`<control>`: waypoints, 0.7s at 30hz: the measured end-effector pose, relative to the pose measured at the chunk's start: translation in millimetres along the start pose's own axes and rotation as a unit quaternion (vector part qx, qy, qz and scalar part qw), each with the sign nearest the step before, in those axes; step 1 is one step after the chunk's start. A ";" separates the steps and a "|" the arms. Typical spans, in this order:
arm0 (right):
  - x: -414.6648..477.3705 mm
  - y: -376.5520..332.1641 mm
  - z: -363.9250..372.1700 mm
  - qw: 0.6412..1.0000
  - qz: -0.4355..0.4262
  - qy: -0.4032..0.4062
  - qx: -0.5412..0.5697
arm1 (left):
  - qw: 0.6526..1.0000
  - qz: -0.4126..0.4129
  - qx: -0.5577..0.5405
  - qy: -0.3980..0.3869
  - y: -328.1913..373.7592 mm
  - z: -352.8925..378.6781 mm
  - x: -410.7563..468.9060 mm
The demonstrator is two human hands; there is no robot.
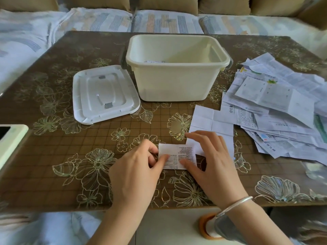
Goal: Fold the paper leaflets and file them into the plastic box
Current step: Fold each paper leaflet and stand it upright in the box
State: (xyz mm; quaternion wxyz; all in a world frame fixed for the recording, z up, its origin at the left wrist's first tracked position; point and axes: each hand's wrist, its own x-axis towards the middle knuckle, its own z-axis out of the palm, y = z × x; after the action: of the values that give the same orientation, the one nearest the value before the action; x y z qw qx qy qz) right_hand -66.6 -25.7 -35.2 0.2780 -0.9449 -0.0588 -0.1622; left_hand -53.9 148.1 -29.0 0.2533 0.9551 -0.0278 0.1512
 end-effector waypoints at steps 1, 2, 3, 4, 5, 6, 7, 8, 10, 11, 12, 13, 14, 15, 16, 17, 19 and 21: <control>-0.2 0.0 0.0 1.000 -0.010 0.006 -0.008 | 1.000 0.007 -0.004 0.004 -0.5 -0.1 -0.2; 0.0 -0.4 -0.5 1.000 -0.023 0.009 -0.017 | 1.000 0.016 -0.009 0.007 -1.1 -0.3 -0.4; 0.3 -0.6 -1.9 0.999 -0.044 0.008 -0.029 | 0.999 0.030 -0.012 0.010 -1.7 0.1 -0.7; 0.6 -0.4 -3.1 0.997 -0.070 0.003 -0.041 | 0.999 0.048 -0.013 0.010 -2.1 0.6 -1.0; 0.8 -0.3 -3.9 0.995 -0.093 -0.008 -0.047 | 0.998 0.068 -0.012 0.008 -2.8 1.5 -1.4; 1.1 -0.4 -4.2 0.993 -0.110 -0.021 -0.047 | 0.996 0.087 -0.011 0.003 -3.5 2.6 -1.7; 1.3 -0.4 -4.8 0.991 -0.122 -0.034 -0.042 | 0.995 0.102 -0.013 0.000 -4.4 4.0 -2.1; 2.5 0.0 -4.7 0.989 -0.134 -0.043 -0.042 | 0.994 0.112 -0.017 -0.002 -5.3 4.4 -2.0; 5.6 -0.5 -6.1 0.982 -0.168 -0.058 -0.064 | 0.993 0.116 -0.026 -0.005 -6.4 4.6 -1.8; 7.5 -1.2 -7.4 0.976 -0.191 -0.059 -0.085 | 0.993 0.116 -0.029 -0.005 -7.4 4.1 -1.4; 9.2 -1.4 -8.9 0.969 -0.217 -0.055 -0.109 | 0.993 0.117 -0.032 -0.006 -7.9 3.3 -0.5; 10.6 -2.8 -11.0 0.960 -0.239 -0.052 -0.135 | 0.992 0.117 -0.036 -0.011 -8.2 2.3 0.9; 11.8 -3.3 -11.8 0.952 -0.259 -0.048 -0.157 | 0.992 0.112 -0.049 -0.021 -8.1 0.4 2.2; 12.4 -4.4 -12.4 0.947 -0.269 -0.044 -0.170 | 0.992 0.096 -0.075 -0.034 -8.9 -1.9 4.0; 12.6 -4.7 -12.7 0.950 -0.262 -0.037 -0.168 | 0.989 0.067 -0.121 -0.051 -8.8 -5.5 6.3; 12.8 -6.9 -13.9 0.961 -0.233 -0.029 -0.146 | 0.982 0.032 -0.175 -0.069 -9.8 -8.7 9.0; 15.1 -15.4 -20.9 0.995 -0.099 -0.007 -0.002 | 0.958 -0.024 -0.267 -0.098 -12.3 -14.9 14.1; 21.5 -21.5 -26.7 0.968 0.080 -0.022 0.236 | 0.928 -0.063 -0.338 -0.143 -9.6 -22.0 18.8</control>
State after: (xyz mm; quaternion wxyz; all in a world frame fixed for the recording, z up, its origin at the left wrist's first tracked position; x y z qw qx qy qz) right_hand -58.0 -21.8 4.2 0.5039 -0.8576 -0.0257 -0.1001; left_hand -40.8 167.7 -9.7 0.5633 0.8243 -0.0531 -0.0221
